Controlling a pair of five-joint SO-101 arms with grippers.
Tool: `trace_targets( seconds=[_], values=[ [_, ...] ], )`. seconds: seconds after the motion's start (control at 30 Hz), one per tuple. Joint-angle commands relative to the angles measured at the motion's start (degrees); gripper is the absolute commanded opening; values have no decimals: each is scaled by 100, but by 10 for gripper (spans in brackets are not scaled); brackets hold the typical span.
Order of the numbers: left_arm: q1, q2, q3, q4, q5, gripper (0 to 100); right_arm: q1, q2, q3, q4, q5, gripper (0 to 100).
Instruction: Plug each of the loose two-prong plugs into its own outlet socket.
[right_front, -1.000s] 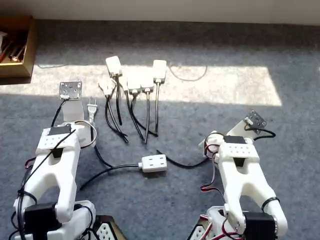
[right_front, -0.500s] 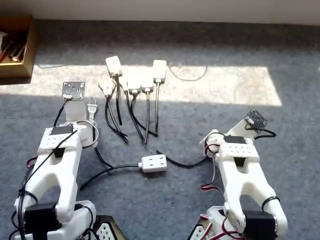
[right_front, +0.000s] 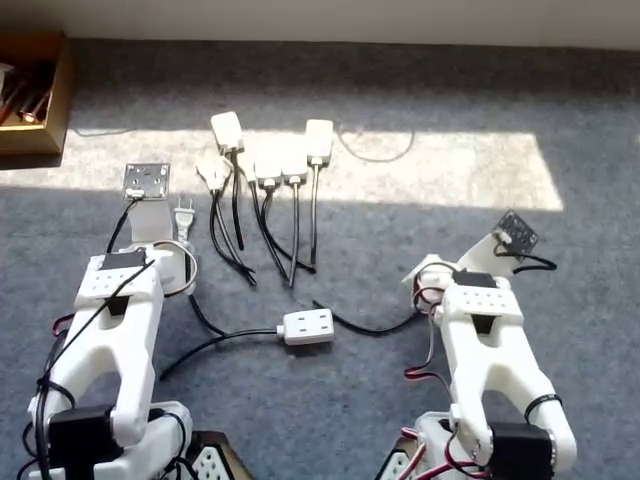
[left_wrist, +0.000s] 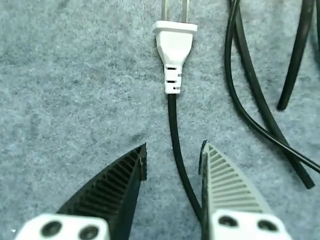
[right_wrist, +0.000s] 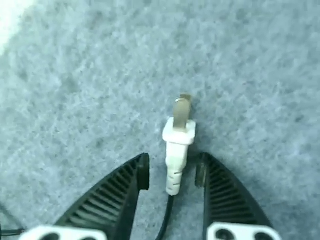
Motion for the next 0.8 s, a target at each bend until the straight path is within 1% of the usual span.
trace_targets(
  seconds=[0.0, 0.07, 0.17, 0.3, 0.43, 0.57, 0.63, 0.77],
  values=[
    [84, -171, -13, -53, 26, 189, 110, 224, -180, -75, 62, 99],
    [84, -171, -13, -53, 26, 189, 101, 567, -207, -66, 79, 46],
    [84, -171, -13, -53, 26, 189, 92, 1121, -444, -48, 79, 41],
    [84, -171, -13, -53, 26, 189, 84, 1631, -954, 444, 53, 41],
    [84, -171, -13, -53, 26, 189, 75, 1596, -1297, 910, 44, 37],
    [84, -171, -13, -62, 26, 189, -321, 1358, -1226, 1103, 35, 42],
    [84, -171, -13, -62, 26, 189, -435, 1323, -1191, 1077, 53, 61],
    [84, -171, -13, -62, 26, 189, -462, 1358, -1182, 1112, 44, 166]
  ],
)
